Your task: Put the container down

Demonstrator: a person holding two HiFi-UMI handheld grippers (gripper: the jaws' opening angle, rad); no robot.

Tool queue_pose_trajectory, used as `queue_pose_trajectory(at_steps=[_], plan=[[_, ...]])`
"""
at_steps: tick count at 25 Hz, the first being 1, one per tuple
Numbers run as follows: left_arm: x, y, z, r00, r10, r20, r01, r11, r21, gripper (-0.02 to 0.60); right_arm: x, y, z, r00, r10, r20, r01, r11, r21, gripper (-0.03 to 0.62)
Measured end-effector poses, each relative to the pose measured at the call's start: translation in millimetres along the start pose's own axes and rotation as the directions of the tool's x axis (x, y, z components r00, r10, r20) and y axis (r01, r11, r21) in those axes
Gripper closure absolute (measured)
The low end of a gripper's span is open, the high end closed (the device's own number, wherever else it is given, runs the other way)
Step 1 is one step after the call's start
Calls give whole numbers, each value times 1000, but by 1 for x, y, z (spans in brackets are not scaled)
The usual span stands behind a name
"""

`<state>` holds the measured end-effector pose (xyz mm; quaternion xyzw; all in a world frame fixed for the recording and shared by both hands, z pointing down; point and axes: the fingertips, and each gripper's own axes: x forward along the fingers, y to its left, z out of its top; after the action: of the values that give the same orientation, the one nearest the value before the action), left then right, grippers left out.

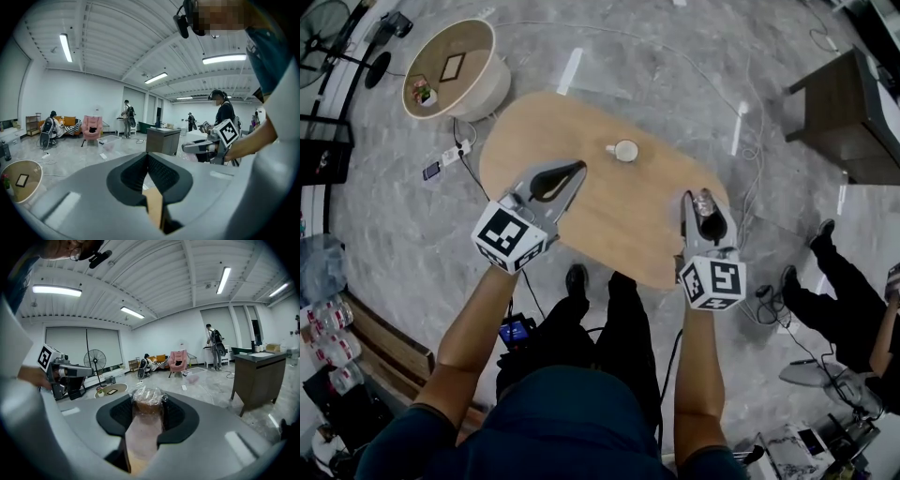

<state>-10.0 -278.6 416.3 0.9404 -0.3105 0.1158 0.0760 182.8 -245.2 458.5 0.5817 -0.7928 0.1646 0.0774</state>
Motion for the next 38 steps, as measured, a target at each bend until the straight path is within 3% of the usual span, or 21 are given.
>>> queue_pose_trajectory(at_steps=[16,38], plan=[[71,23,-75,999,1,-41,-2,1000,-27,584,67,-30,-77,998,5,-65,-5,1000,0,459],[125,30,-183,990,2,-138,-8,999,-43,584,133,-61,-189,987,16,-162,-10,999,41,459]])
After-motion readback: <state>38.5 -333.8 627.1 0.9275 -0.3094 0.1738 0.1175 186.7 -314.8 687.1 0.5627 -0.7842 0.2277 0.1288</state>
